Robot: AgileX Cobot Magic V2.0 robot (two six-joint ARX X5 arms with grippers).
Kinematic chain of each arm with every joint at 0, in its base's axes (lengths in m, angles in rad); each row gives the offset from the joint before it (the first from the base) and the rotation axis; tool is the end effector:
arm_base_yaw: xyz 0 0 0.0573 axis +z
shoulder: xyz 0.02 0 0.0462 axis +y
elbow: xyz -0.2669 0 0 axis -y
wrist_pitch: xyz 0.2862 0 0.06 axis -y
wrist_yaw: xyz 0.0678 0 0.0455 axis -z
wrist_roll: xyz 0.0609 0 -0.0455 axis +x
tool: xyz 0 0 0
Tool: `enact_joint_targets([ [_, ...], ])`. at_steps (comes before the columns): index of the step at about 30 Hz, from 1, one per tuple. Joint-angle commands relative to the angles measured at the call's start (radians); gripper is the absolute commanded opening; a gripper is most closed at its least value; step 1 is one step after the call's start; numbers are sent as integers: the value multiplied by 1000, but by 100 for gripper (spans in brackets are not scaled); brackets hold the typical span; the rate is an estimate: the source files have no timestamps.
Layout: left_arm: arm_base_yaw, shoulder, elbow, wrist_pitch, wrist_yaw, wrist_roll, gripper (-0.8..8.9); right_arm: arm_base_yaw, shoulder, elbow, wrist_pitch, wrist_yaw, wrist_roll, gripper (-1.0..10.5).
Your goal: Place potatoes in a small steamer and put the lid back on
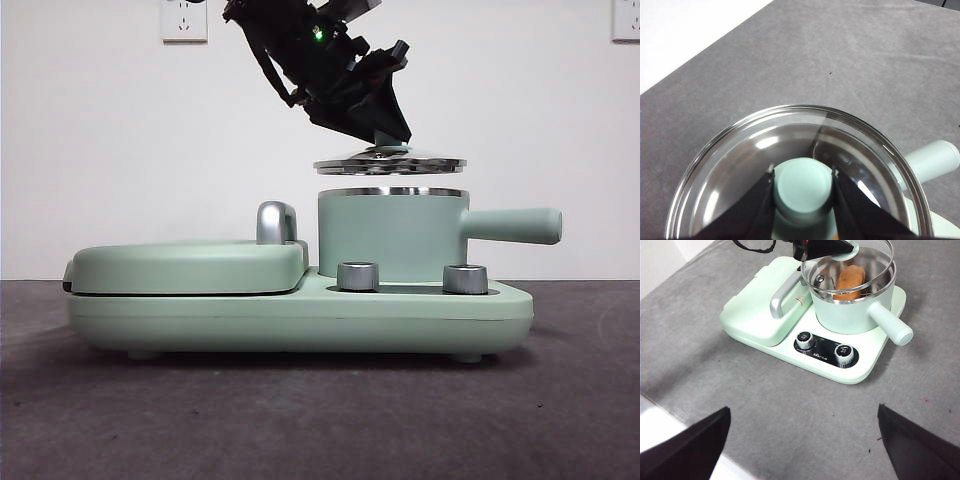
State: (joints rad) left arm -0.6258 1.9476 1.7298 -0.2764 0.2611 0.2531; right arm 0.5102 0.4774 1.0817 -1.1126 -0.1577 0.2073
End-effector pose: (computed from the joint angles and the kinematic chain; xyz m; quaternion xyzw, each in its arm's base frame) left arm 0.4139 -0.3186 0.2883 0.1545 0.1861 -0.4431 0.8632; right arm 0.0792 0.0553 0.3759 0.0508 0.2790 0.2899 0.9141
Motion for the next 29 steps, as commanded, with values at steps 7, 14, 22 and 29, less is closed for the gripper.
enact_joint_targets([
  [7,-8,23,30,45,54,47,9,6,2,5,12,1,21,467],
  [14,-7,38,30,45,54,45,9,6,2,5,12,1,23,466],
  [22,0,65,30,47,49,-12,9,6,2,5,12,1,29,465],
  [29,19,67,41,65,46,-70,9,6,2,5,13,3,32,455],
])
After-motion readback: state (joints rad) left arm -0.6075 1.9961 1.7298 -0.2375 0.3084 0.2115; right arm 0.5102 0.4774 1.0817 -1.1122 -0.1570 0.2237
